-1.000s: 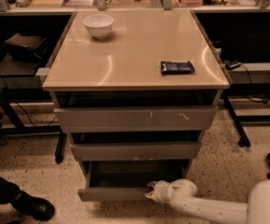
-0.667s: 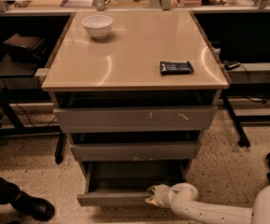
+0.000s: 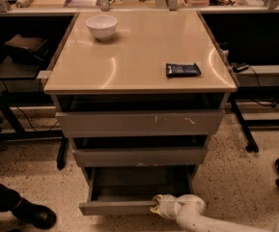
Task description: Open bottom drawer
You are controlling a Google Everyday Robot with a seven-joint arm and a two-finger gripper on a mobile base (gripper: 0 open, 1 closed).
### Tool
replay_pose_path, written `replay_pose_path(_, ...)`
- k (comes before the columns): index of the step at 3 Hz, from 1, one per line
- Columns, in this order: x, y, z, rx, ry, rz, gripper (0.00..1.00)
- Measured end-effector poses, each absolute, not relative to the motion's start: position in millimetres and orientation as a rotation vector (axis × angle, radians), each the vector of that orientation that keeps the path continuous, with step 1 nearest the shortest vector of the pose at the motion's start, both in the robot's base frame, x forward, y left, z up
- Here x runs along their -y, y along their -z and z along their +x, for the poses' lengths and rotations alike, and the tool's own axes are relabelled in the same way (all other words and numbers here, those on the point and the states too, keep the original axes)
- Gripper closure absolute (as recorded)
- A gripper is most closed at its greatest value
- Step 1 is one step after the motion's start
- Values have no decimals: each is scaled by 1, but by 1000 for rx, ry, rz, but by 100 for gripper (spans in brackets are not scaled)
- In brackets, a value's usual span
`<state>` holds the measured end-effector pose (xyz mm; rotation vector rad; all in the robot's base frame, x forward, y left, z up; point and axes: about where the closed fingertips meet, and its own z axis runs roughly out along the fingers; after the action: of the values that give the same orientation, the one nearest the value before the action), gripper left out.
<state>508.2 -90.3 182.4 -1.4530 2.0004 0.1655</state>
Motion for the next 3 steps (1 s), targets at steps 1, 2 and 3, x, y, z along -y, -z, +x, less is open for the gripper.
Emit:
replay_pose_path(1,90,-186,498,-2001,-157,-1440,100)
replay_pose_path(2,90,-187,497,-2001,-156,-1440,100)
replay_pose_path(3,87,-184,479,-2002,-138,-1419,100)
